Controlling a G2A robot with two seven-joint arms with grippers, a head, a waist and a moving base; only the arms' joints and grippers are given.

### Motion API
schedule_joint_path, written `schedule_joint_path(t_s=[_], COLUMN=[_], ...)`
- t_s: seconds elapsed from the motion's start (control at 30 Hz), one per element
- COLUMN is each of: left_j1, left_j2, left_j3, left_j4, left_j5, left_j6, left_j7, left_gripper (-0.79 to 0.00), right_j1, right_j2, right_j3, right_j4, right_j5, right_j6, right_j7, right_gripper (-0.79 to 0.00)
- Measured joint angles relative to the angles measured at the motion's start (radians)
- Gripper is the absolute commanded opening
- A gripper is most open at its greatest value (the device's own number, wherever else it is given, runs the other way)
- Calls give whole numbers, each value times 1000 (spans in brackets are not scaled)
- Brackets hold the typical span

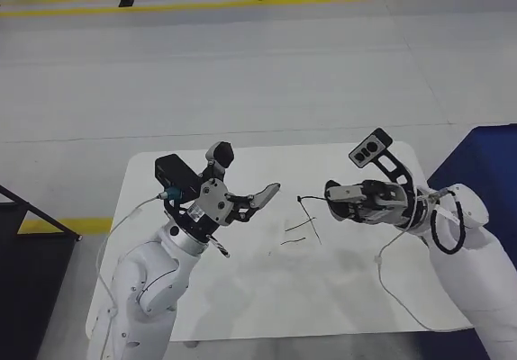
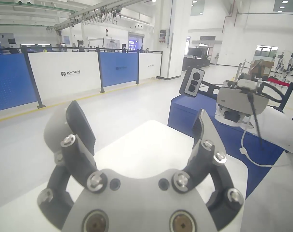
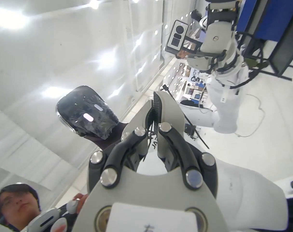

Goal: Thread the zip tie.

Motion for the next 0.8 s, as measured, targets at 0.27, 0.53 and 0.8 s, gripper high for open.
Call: schedule_joint_path(t_s=[0.27, 0.53, 0.8], left_j1=[0, 0, 0], left_j2=[0, 0, 0], left_j3=[0, 0, 0], left_j4=[0, 0, 0], left_j5=[0, 0, 0], left_j6=[0, 0, 0], left_j7=[0, 0, 0], left_gripper=[0, 0, 0], right_j1=[25, 2, 141], right_j2=[-5, 17, -26], right_j3=[-9, 18, -186], right_j4=[64, 187, 470], right_j5=[7, -454, -704], right_j6=[28, -221, -268], right_j7=[51, 78, -17], right_gripper=[-785, -785, -785])
